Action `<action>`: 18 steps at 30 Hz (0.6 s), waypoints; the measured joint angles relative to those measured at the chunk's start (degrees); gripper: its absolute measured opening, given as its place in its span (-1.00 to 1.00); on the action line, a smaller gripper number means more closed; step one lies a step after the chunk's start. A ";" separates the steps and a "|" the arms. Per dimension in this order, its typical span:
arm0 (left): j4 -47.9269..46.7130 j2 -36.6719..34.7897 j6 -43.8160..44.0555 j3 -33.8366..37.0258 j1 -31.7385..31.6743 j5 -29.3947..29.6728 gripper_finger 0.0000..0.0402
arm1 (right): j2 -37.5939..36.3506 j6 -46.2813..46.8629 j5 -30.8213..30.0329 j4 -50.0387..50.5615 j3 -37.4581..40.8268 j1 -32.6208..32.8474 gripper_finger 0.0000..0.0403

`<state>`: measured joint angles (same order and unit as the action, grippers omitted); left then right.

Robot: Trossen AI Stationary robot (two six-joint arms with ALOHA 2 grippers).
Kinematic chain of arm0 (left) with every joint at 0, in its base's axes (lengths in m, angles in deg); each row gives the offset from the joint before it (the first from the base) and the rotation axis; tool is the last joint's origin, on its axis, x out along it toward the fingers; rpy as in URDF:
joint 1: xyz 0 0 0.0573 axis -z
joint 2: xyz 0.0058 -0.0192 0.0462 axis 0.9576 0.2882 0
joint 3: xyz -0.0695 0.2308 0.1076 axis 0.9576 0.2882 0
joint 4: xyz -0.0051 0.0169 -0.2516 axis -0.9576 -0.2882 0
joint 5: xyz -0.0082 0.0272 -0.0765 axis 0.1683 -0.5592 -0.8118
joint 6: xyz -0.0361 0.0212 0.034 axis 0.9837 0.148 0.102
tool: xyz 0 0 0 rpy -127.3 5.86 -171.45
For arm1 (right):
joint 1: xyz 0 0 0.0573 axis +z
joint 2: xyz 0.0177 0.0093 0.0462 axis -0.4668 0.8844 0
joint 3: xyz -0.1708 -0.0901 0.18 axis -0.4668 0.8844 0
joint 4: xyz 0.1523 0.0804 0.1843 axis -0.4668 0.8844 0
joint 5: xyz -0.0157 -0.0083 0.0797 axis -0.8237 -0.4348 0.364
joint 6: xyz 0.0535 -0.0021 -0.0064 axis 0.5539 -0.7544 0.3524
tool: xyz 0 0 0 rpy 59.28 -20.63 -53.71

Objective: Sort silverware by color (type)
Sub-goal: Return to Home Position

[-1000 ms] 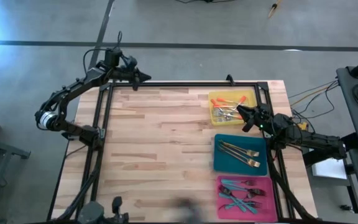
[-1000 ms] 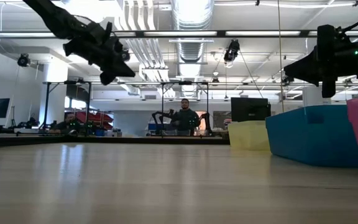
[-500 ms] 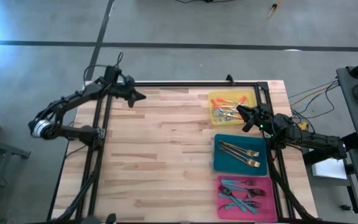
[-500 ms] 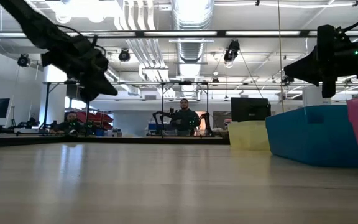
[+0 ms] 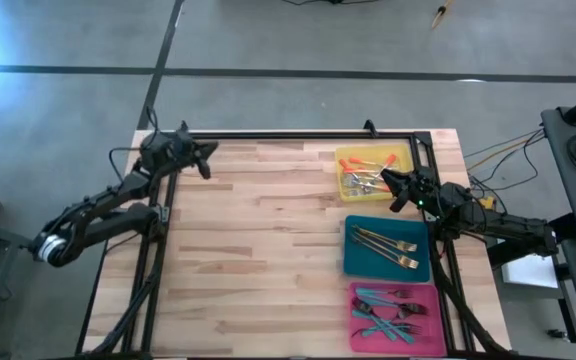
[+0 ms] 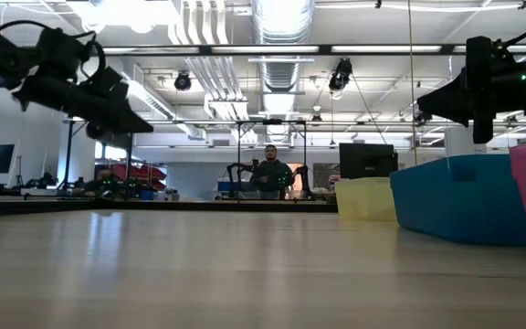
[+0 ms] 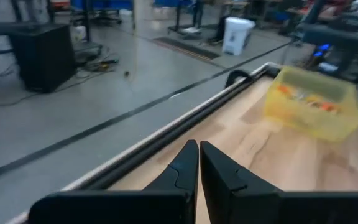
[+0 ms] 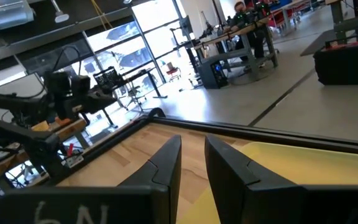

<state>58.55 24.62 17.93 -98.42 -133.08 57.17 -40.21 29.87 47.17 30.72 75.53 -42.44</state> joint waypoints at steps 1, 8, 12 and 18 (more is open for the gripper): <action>0.00 -0.88 -0.03 1.23 0.00 0.85 -1.00 | 0.00 0.00 -0.02 0.00 0.00 0.00 -0.69; 6.08 -6.08 3.59 7.29 0.13 7.57 -1.00 | 0.00 0.00 -0.01 0.00 0.00 0.00 -0.69; 6.34 -9.32 15.60 8.96 0.08 19.07 -1.00 | 0.00 0.00 0.00 0.00 0.00 0.00 -0.69; 6.56 -13.63 16.06 10.39 0.65 18.86 -1.00 | 0.00 0.00 -0.01 0.02 0.00 0.00 -0.69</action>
<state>65.10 10.99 34.00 -88.03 -132.43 76.02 -40.21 29.87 47.15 30.74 75.53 -42.44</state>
